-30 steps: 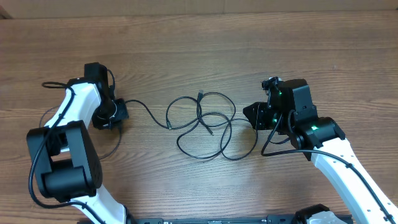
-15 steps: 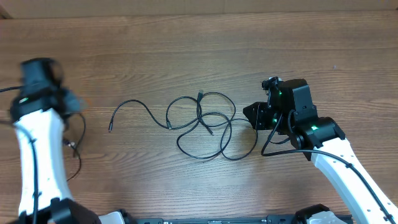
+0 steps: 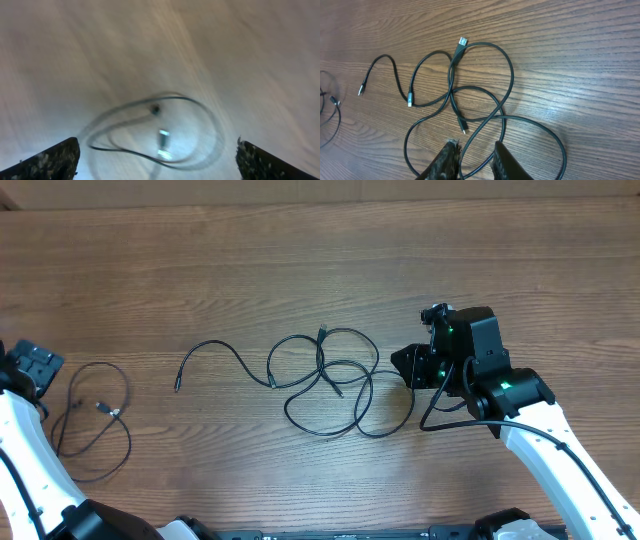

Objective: Untangle cables

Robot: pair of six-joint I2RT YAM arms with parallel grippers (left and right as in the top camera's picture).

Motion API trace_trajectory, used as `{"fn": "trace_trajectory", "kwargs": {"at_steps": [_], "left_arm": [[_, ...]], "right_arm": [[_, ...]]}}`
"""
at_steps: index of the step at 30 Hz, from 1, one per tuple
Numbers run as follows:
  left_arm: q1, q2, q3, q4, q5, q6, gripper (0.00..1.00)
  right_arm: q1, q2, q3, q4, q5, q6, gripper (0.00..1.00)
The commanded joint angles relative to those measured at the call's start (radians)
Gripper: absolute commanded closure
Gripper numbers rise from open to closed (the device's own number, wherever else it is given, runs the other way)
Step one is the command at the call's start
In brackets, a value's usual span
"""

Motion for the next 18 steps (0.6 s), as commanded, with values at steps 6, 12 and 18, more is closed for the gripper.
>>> {"fn": "trace_trajectory", "kwargs": {"at_steps": [6,12,18], "left_arm": [[-0.126,-0.015,0.015,0.007,0.394,0.036,0.00],[-0.321,-0.015,0.015,0.002,0.443,0.110,0.01],[-0.591,-0.015,0.015,-0.016,0.443,0.243,0.00]], "right_arm": [[-0.003,-0.017,0.016,-0.001,0.007,0.007,0.79],[-0.004,-0.017,0.016,-0.009,0.009,0.007,0.78],[-0.038,-0.018,0.016,-0.096,0.141,0.040,0.72]]}}
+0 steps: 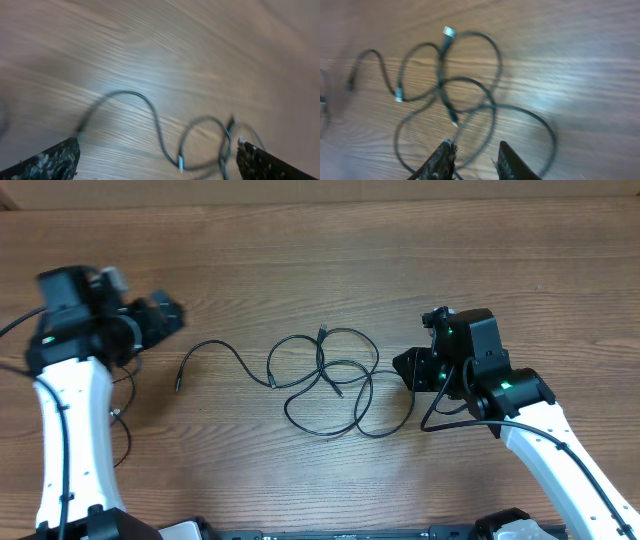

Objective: Untangle cables

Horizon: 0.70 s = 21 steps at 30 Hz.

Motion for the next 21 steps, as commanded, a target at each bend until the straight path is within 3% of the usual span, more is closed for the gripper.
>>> {"fn": "trace_trajectory", "kwargs": {"at_steps": [1,6,9,11,16,21], "left_arm": [[-0.176,-0.015,0.015,-0.011,0.030,0.135,0.00],[-0.396,-0.010,0.014,0.003,0.030,0.162,0.00],[-0.517,0.010,0.014,0.034,0.029,0.163,0.00],[-0.584,0.032,0.014,0.057,0.026,0.163,0.00],[-0.722,0.124,0.014,0.097,0.018,0.164,0.00],[-0.820,0.254,0.014,0.106,0.018,0.219,0.07]], "right_arm": [[-0.051,-0.020,0.016,-0.065,0.143,0.047,0.70],[-0.166,-0.038,0.017,-0.147,0.162,0.053,0.47],[-0.238,-0.057,0.017,-0.182,0.104,0.052,0.16],[-0.278,-0.069,0.017,-0.211,0.103,0.047,0.06],[-0.372,-0.076,0.017,-0.269,0.103,0.041,0.02],[-0.407,-0.076,0.016,-0.298,0.103,0.041,0.02]]}}
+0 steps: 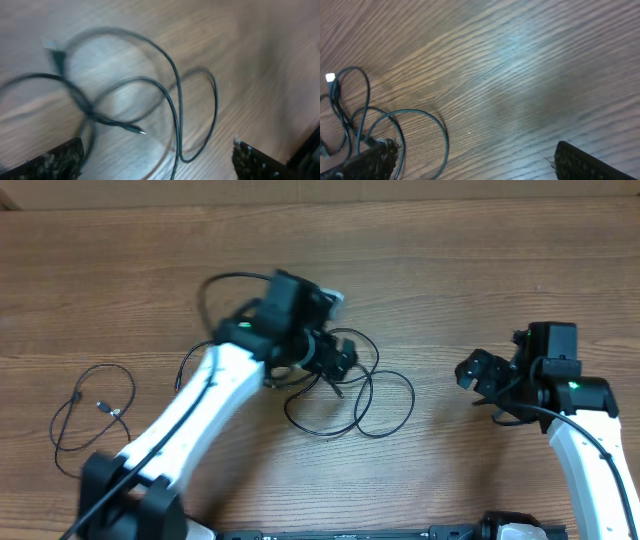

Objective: Untangle cables

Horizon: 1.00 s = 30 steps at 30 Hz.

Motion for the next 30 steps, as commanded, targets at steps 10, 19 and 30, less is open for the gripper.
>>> {"fn": "trace_trajectory", "kwargs": {"at_steps": [10,19,30], "left_arm": [[-0.142,0.259,0.013,-0.024,0.095,-0.018,0.16],[-0.159,0.272,0.016,-0.006,0.098,-0.045,0.93],[0.012,0.232,0.630,-0.409,0.055,0.093,0.96]], "right_arm": [[-0.010,-0.016,0.016,-0.004,-0.006,-0.003,0.02],[-0.010,-0.016,0.016,-0.008,-0.006,-0.003,0.03],[-0.010,-0.016,0.017,-0.011,-0.005,-0.003,0.03]]}}
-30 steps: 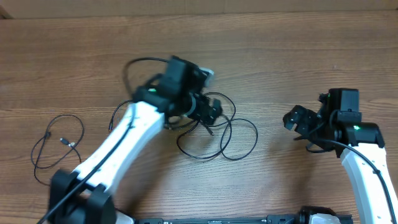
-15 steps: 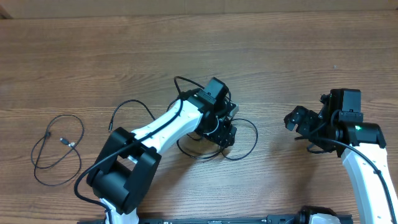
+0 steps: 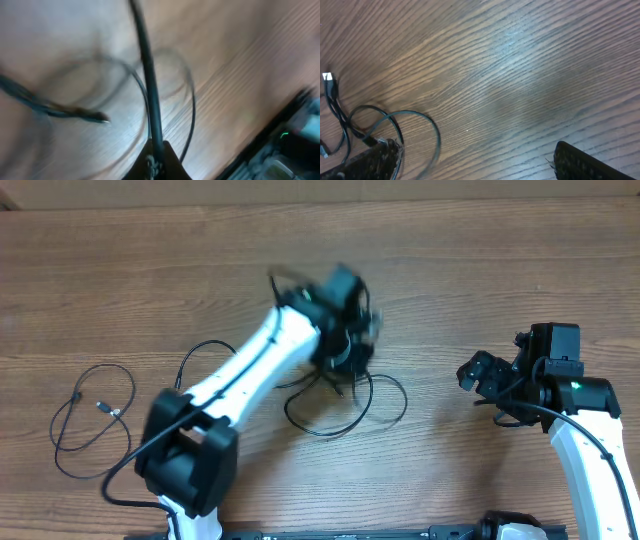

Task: Untangle cables
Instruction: 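Lift the coil with the left gripper and pull it up-left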

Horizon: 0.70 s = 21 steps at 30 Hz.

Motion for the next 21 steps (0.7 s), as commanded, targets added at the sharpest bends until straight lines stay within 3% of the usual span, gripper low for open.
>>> {"fn": "trace_trajectory", "kwargs": {"at_steps": [1,6,11,17,21], "left_arm": [[0.108,-0.042,0.369,-0.104,-0.012,0.090,0.96],[0.254,-0.043,0.804,-0.204,0.002,0.080,0.96],[0.419,-0.045,1.149,-0.233,0.111,0.010,0.96],[0.632,-0.053,1.361,-0.231,0.298,-0.119,0.96],[0.652,-0.050,1.361,-0.317,0.354,-0.113,0.96]], "right_arm": [[-0.004,-0.016,0.016,0.002,-0.005,-0.003,0.03],[-0.004,-0.016,0.016,0.002,-0.005,-0.003,0.03],[-0.004,-0.016,0.016,0.006,-0.005,-0.003,0.03],[-0.004,-0.016,0.016,0.014,-0.005,-0.003,0.03],[-0.004,-0.016,0.016,0.018,-0.006,-0.002,0.03]]}}
